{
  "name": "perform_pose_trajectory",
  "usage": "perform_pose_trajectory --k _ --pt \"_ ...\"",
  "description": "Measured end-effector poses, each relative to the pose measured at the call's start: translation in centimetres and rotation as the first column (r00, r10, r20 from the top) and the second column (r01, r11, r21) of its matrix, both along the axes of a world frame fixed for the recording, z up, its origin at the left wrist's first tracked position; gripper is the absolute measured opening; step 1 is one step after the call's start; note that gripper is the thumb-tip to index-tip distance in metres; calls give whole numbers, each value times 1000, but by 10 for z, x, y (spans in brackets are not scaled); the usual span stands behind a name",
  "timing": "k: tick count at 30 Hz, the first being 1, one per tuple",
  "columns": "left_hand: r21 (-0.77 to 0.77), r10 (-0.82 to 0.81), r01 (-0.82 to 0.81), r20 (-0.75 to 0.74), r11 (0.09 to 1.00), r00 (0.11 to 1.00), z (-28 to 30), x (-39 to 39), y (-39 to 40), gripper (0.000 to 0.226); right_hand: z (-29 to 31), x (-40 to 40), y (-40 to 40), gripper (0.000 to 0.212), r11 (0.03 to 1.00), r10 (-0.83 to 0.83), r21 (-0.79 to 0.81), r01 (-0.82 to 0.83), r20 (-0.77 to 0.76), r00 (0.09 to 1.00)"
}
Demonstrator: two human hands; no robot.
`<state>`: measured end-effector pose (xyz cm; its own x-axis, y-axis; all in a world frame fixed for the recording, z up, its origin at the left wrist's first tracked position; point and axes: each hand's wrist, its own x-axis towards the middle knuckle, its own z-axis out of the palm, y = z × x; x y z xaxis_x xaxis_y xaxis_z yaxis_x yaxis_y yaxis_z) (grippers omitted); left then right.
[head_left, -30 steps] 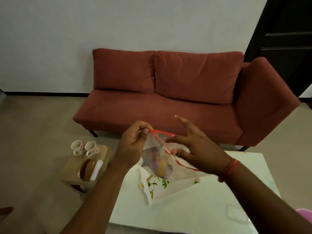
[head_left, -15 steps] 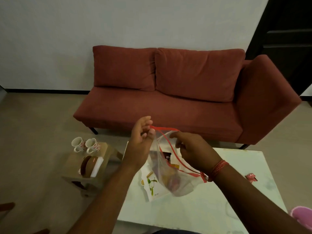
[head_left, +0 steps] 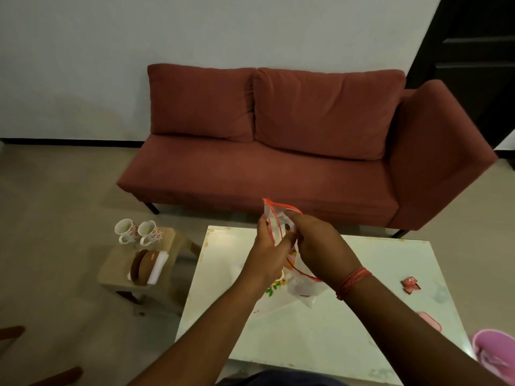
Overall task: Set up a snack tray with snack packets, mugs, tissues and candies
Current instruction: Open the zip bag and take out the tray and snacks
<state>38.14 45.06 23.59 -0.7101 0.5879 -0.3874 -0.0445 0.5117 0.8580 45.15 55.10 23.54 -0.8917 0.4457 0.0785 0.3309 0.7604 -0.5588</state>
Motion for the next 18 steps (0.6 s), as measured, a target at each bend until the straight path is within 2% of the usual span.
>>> perform_pose_trajectory --k 7,12,15,18 --pt "-86 82 -92 -118 992 990 -21 -17 0 22 -14 9 16 56 997 -73 -3 73 -59 996" --pt "-136 54 -94 -271 986 961 -44 -28 -2 20 -22 21 25 49 989 -148 -12 148 -50 988" --pt "-151 43 -89 -286 985 957 -52 -25 2 16 -26 29 31 40 981 -193 34 192 28 981" --pt "-171 25 -74 -270 982 963 -57 -18 10 14 -31 37 37 47 975 -218 56 214 85 972"
